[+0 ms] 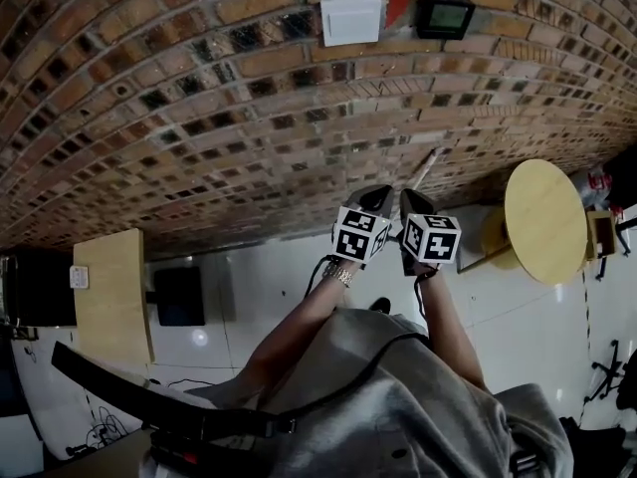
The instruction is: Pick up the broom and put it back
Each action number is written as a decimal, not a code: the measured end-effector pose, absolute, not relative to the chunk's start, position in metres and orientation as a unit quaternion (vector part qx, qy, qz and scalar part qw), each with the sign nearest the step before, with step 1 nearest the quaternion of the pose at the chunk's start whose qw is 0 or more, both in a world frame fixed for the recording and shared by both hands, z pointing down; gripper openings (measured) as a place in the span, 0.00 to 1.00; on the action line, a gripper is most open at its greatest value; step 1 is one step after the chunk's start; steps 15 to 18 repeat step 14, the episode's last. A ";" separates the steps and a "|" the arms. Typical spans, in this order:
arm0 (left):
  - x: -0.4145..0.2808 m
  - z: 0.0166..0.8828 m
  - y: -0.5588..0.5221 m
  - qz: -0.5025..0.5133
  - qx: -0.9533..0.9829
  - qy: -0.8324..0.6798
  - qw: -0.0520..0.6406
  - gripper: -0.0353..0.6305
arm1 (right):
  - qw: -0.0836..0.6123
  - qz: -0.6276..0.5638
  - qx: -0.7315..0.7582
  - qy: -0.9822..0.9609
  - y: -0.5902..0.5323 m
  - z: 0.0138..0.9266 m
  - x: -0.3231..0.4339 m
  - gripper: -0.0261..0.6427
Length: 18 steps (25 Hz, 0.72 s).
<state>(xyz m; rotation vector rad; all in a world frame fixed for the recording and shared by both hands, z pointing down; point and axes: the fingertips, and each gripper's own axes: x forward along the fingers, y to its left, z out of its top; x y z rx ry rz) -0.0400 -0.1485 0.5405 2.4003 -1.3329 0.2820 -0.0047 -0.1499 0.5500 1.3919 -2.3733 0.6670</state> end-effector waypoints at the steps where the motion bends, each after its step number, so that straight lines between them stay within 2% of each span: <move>1: -0.041 0.540 -0.148 0.097 0.854 -0.475 0.190 0.06 | 0.155 0.233 0.484 -0.829 -0.149 0.550 -0.006 0.04; 18: -0.039 0.545 -0.149 0.100 0.842 -0.480 0.223 0.06 | 0.178 0.239 0.458 -0.838 -0.143 0.560 -0.020 0.04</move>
